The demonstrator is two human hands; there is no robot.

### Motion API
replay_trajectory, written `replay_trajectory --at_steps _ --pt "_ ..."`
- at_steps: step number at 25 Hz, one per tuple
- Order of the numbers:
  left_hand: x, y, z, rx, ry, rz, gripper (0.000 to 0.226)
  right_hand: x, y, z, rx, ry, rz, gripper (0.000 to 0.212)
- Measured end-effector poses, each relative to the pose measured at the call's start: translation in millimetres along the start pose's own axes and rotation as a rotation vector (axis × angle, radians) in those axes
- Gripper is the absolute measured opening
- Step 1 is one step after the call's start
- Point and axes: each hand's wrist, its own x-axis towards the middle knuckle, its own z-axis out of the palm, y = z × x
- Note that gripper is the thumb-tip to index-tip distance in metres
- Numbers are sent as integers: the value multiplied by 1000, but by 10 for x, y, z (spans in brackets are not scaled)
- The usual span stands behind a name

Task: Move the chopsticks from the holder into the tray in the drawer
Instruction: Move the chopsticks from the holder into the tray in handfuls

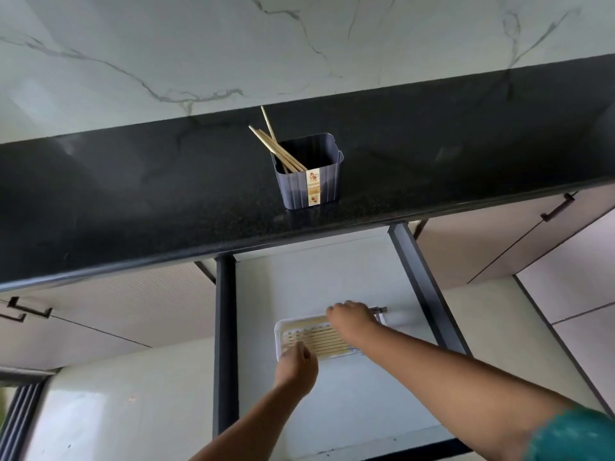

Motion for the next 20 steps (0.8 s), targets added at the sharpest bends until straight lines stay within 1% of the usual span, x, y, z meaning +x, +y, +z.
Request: replay_trajectory --at_steps 3,5,7,9,11,15,20 --pt "-39 -82 -41 220 48 222 12 244 -10 401 -163 -77 -22 37" --pt "63 -121 -77 339 33 336 26 373 -1 497 -211 -77 -36 37" --pt "172 -157 -93 433 -24 399 44 433 -8 516 -219 -47 -58 37" --pt "252 -175 -85 494 -105 416 63 459 -17 555 -211 -11 -61 39" --pt "308 -170 -56 586 -160 401 74 467 9 608 -229 32 -86 38" --pt "399 -189 25 697 -201 331 84 462 74 643 -185 94 -145 41" --pt "435 -251 78 882 -161 403 91 334 179 654 -81 162 -150 43"
